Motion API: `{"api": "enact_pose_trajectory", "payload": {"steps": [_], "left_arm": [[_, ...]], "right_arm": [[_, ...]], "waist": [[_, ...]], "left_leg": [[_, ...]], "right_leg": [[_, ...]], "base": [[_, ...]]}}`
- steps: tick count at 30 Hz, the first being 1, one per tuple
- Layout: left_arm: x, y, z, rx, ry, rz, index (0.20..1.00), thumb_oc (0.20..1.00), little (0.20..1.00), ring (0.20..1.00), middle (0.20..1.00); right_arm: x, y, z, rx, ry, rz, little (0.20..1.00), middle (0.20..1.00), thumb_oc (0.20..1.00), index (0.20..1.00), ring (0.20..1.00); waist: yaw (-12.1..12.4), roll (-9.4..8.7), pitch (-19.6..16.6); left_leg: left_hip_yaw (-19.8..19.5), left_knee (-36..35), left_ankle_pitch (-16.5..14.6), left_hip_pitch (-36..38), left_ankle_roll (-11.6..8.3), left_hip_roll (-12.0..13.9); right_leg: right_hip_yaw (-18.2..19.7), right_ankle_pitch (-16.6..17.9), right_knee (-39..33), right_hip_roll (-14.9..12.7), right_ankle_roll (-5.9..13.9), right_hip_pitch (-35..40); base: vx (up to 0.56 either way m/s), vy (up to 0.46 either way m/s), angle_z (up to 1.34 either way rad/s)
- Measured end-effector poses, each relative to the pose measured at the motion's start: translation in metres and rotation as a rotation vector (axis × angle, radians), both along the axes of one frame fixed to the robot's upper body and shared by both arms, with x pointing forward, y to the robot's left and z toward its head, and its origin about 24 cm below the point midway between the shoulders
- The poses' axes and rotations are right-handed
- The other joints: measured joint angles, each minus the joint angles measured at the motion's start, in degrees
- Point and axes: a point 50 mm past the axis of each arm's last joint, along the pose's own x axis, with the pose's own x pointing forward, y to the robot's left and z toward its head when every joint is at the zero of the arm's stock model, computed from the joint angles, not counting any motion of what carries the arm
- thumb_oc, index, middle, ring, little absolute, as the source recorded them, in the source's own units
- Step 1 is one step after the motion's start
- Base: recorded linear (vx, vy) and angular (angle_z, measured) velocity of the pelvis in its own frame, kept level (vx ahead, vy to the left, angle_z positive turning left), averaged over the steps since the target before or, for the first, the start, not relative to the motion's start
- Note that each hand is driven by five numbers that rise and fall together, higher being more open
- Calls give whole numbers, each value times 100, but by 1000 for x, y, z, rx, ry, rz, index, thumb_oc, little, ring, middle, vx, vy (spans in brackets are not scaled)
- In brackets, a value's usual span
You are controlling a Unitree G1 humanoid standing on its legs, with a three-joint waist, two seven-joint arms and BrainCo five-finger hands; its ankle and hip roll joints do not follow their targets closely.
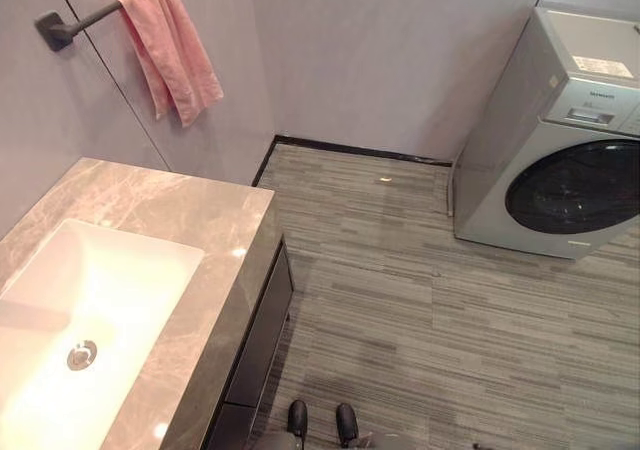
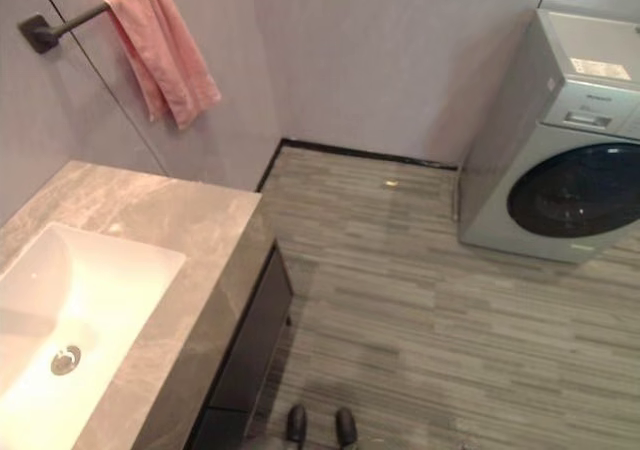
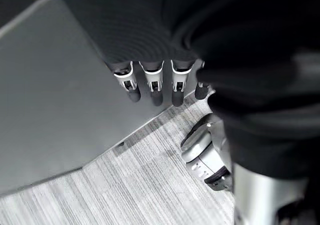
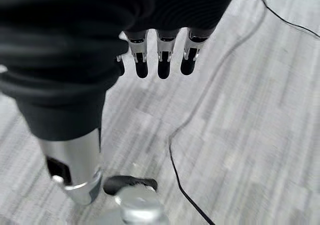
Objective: Put brush and paste in cup on sink, flatten towel.
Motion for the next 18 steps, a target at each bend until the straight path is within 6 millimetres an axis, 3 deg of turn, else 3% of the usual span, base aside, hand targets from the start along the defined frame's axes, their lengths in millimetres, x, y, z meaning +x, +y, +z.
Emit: {"api": "enact_pose_trajectory", "payload": {"steps": [1,2,3,4,5,6,8,11,13,15,18], "left_arm": [[4,0,1,1,-18,-39,1000,1000,1000,1000,1000],[8,0,2,2,-42,-41,1000,1000,1000,1000,1000],[12,2,3,15,-66,-40,1000,1000,1000,1000,1000],[14,5,4,31,-73,-35,1000,1000,1000,1000,1000],[14,7,4,41,-79,-14,1000,1000,1000,1000,1000],[9,11,4,60,-72,22,1000,1000,1000,1000,1000],[8,25,6,111,-79,106,1000,1000,1000,1000,1000],[5,26,5,111,-71,125,1000,1000,1000,1000,1000],[2,24,4,106,-63,154,1000,1000,1000,1000,1000],[-2,24,4,109,-52,158,1000,1000,1000,1000,1000],[-2,25,4,112,-51,159,1000,1000,1000,1000,1000]], "right_arm": [[10,4,0,3,-13,53,1000,1000,1000,1000,1000],[20,8,1,12,-36,81,1000,1000,1000,1000,1000],[33,16,2,33,-84,98,1000,1000,1000,1000,1000],[44,26,3,56,-122,107,1000,1000,1000,1000,1000],[57,28,6,60,-163,118,1000,1000,1000,1000,1000],[60,29,7,67,-181,124,1000,1000,1000,1000,1000],[46,30,3,76,-148,108,1000,1000,1000,1000,1000],[16,20,-2,56,-61,79,1000,1000,1000,1000,1000],[-14,10,-4,30,37,55,1000,1000,1000,1000,1000],[-23,6,-4,22,60,51,1000,1000,1000,1000,1000],[-20,4,-3,19,48,57,1000,1000,1000,1000,1000]], "waist": [[38,-8,10],[32,-44,31],[64,-43,44],[64,-93,81],[102,-89,117],[56,-87,114],[-58,-348,46],[-143,-272,1],[-148,-208,-46],[-164,-174,-124],[-182,-177,-227]], "left_leg": [[61,-14,-135,-46,205,3],[36,-47,-81,-91,160,-5],[360,-106,159,-67,105,159],[588,-105,175,-35,131,280],[878,-215,70,169,153,441],[1018,-218,-20,236,87,467],[1081,-117,-170,392,-36,427],[999,-84,-221,545,-84,601],[949,0,-213,622,-97,720],[935,47,-210,631,-102,748],[826,263,-213,594,-114,753]], "right_leg": [[51,-224,406,29,371,-355],[71,-218,554,95,566,-547],[-349,-389,638,3,780,-697],[-873,-613,686,-163,833,-735],[-1767,-712,923,-488,686,-820],[-1827,-743,1005,-625,657,-772],[-1852,-647,1066,-952,543,-607],[-1826,-586,713,-675,376,-285],[-1824,-476,338,-517,230,18],[-1825,-424,180,-466,158,167],[-1812,-340,-41,-453,72,335]], "base": [[-124,61,-67],[-66,25,-85],[18,-8,-84],[128,-37,-131],[132,-36,-127],[114,-36,-108],[85,-51,-36],[114,-72,-8],[133,-127,-6],[70,-112,-2],[43,-111,-1]]}}
